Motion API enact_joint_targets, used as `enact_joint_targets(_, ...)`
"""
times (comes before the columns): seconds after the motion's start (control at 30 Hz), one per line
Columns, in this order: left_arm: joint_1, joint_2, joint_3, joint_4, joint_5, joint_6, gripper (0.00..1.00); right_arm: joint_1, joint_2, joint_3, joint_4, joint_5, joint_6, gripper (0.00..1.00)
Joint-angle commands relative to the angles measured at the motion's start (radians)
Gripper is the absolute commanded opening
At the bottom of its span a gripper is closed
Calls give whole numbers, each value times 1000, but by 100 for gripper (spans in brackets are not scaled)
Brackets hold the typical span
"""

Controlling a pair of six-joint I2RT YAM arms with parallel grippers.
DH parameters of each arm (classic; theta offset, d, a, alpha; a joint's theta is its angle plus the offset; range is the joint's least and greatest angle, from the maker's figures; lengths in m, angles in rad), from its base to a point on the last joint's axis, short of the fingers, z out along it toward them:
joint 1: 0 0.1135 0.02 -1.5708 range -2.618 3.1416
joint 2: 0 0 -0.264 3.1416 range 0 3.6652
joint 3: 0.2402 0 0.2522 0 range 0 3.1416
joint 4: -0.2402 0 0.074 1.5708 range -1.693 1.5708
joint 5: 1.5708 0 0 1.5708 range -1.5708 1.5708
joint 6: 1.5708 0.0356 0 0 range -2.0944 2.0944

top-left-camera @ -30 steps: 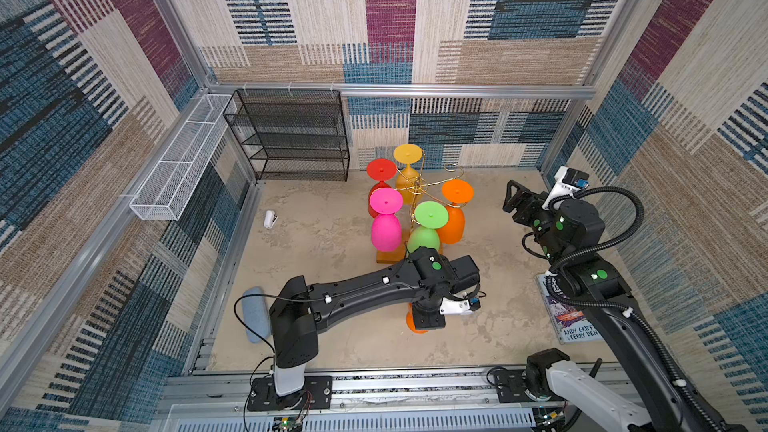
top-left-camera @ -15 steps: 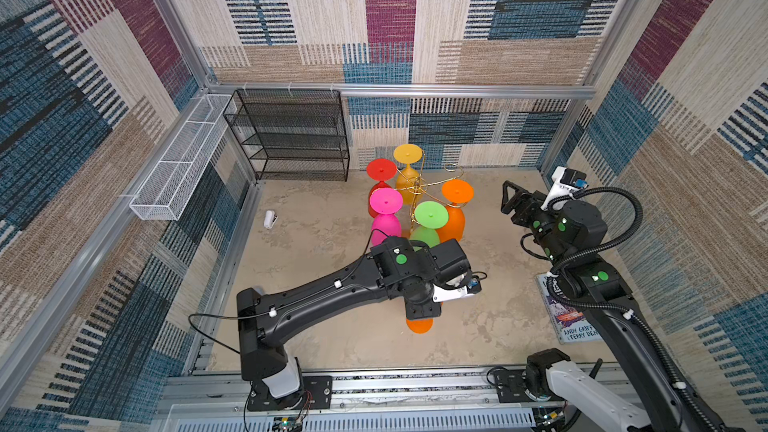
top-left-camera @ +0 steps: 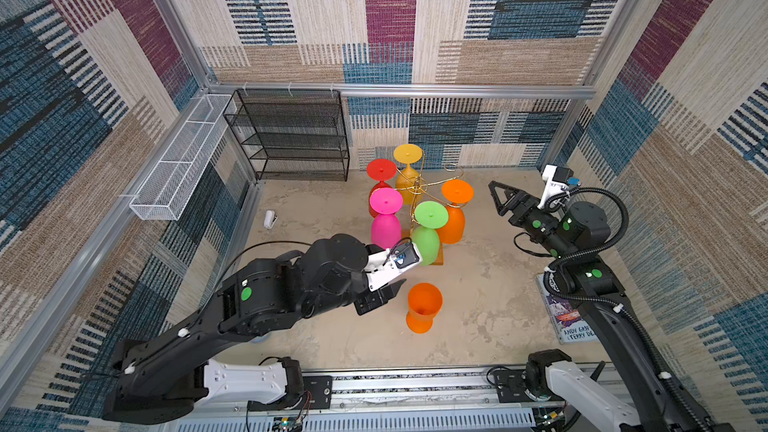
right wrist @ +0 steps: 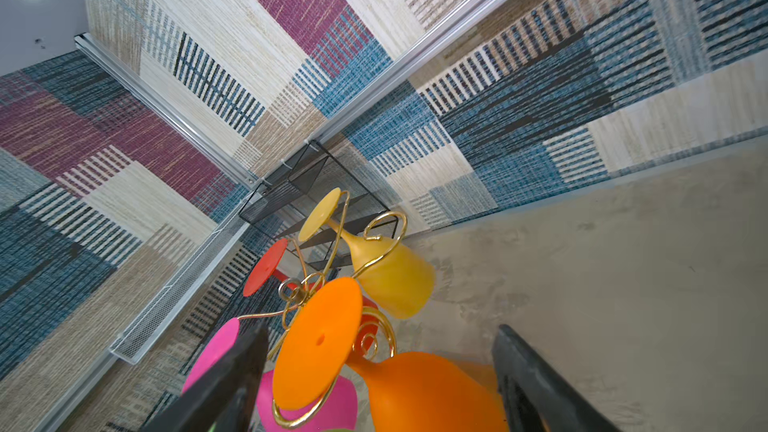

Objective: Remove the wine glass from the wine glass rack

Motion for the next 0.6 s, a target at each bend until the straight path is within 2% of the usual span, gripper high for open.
enact_joint_targets(0.0,2,-79,-70,197,-165,-30,53,-5,20,-10,123,-148,84,83)
enact_joint_targets(0.13,4,-150,-143,286,-274,-40,58,-6,51,-32,181,-216,138,81)
enact_joint_targets(0.27,7,-191,-200,337,-379,-36,60,-7,88,-53,231,-255,182,74)
enact_joint_targets(0.37,12,-220,-234,362,-409,-36,60,-7,109,-59,250,-266,194,70)
enact_joint_targets(0.57,22,-251,-261,378,-399,-41,61,-7,135,-48,265,-269,205,62)
